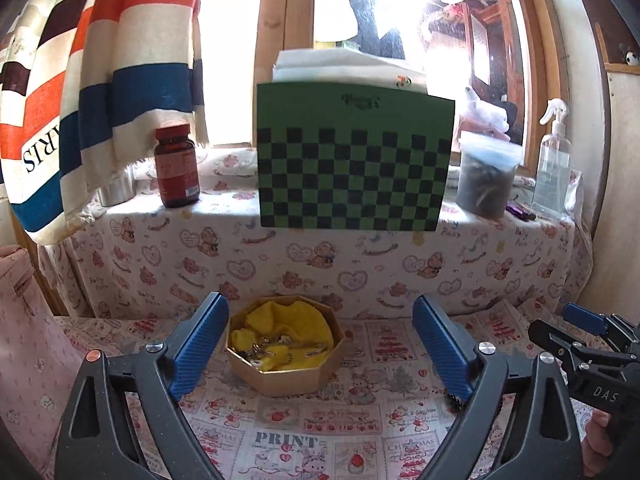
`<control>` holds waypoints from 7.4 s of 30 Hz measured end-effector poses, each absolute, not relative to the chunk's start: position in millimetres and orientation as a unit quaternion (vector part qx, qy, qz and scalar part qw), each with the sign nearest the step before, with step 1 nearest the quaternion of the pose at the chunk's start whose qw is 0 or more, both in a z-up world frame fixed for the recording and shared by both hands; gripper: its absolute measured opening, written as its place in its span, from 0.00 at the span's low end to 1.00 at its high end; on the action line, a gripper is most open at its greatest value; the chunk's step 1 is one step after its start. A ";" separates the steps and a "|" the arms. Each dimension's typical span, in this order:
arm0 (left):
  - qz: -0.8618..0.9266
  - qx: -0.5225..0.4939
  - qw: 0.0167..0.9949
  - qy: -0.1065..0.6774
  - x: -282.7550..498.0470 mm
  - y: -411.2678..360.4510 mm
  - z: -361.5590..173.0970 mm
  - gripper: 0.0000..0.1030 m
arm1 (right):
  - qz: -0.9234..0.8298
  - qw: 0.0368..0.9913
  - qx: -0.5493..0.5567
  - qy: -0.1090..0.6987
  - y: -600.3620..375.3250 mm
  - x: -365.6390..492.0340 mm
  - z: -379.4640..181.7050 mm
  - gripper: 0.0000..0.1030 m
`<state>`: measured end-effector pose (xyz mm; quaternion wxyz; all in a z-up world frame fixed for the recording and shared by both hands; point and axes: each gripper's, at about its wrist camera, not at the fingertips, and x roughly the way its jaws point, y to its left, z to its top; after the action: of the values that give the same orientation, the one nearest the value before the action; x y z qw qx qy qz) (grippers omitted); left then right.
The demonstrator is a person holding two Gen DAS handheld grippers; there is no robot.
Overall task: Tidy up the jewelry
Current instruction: 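Grasp the remaining black bead bracelet with the right gripper and lift it, then grasp the small silver ring with the left gripper while the right gripper holds the bracelet, then carry the ring and bracelet over the box and lower them inside, then open both grippers in the box and withdraw them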
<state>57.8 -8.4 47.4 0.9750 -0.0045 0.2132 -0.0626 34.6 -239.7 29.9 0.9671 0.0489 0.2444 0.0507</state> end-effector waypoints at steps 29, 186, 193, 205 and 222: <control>-0.032 -0.016 0.972 0.233 66.8 -4.5 32.6 0.91 | 0.066 0.916 -0.089 0.386 -191.4 71.0 -40.2 0.78; -0.154 -0.295 0.877 0.347 154.3 97.8 -18.5 0.11 | 0.195 0.945 0.059 0.257 -78.0 130.7 60.1 0.12; -0.116 -0.292 0.901 0.299 133.5 118.3 -1.3 0.13 | 0.200 0.937 0.055 0.281 -57.8 146.8 38.3 0.12; -0.027 -0.230 0.939 0.253 100.9 143.0 31.6 0.29 | 0.198 0.933 0.043 0.296 -51.0 153.1 27.4 0.14; 0.001 -0.133 0.976 0.175 65.4 111.6 69.7 0.92 | 0.182 0.965 -0.005 0.187 -116.1 90.3 47.5 0.84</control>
<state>65.4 111.6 69.7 0.9755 -0.1328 0.1752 0.0006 90.3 -116.1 47.5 0.9655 -0.0050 0.1865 0.1817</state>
